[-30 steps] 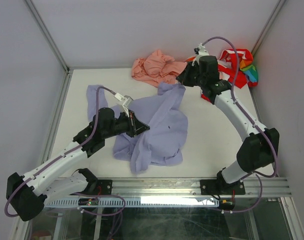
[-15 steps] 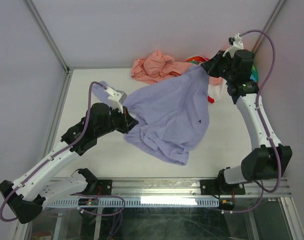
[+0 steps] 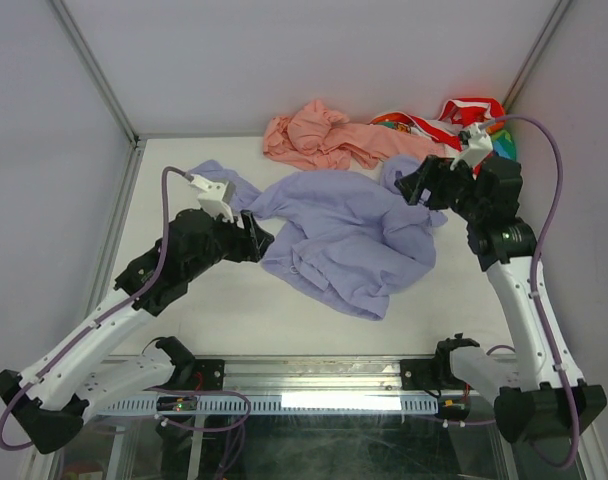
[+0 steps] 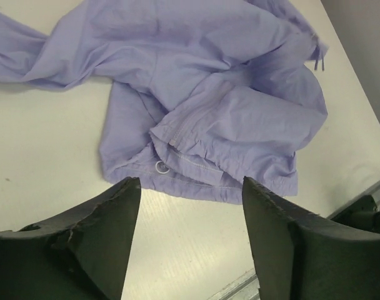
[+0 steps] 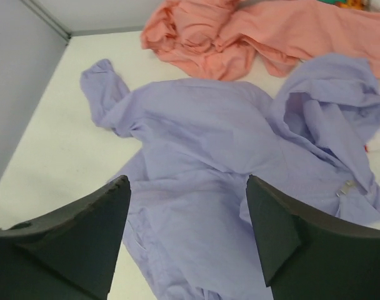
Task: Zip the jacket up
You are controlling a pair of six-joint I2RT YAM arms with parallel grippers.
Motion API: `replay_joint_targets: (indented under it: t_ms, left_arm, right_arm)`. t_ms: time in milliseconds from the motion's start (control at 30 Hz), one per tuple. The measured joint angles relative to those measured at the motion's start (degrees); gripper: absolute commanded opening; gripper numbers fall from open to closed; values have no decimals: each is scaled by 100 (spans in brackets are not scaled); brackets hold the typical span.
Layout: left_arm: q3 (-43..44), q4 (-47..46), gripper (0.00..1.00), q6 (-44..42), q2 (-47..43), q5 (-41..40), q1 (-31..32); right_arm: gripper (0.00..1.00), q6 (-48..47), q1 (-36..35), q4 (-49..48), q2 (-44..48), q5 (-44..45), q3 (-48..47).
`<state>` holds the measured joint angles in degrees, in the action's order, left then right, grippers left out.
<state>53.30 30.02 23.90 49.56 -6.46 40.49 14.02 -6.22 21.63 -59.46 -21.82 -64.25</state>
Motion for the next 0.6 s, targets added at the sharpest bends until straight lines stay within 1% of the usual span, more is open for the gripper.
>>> replay_joint_targets:
  t_ms: [33, 67, 167, 267, 400, 600]
  left_arm:
    - [-9, 46, 76, 59, -70, -107, -9]
    - [-15, 83, 79, 103, -149, -188, -11]
    - [-26, 201, 85, 227, -540, -540, -9]
    - [-26, 214, 99, 221, -1056, -863, -9]
    - [42, 260, 99, 90, -1707, -1228, -9]
    - [186, 313, 99, -111, -2586, -1821, -9]
  right_arm:
    - [96, -81, 0, 142, 181, 181, 105]
    - [99, -120, 0, 249, 345, 328, 175]
    - [99, -317, 0, 476, 984, 804, 398]
    - [99, -437, 2, 654, 1661, 1217, 553]
    - [99, -560, 2, 815, 2520, 1596, 743]
    - [99, -614, 0, 927, 3606, 1803, 1106]
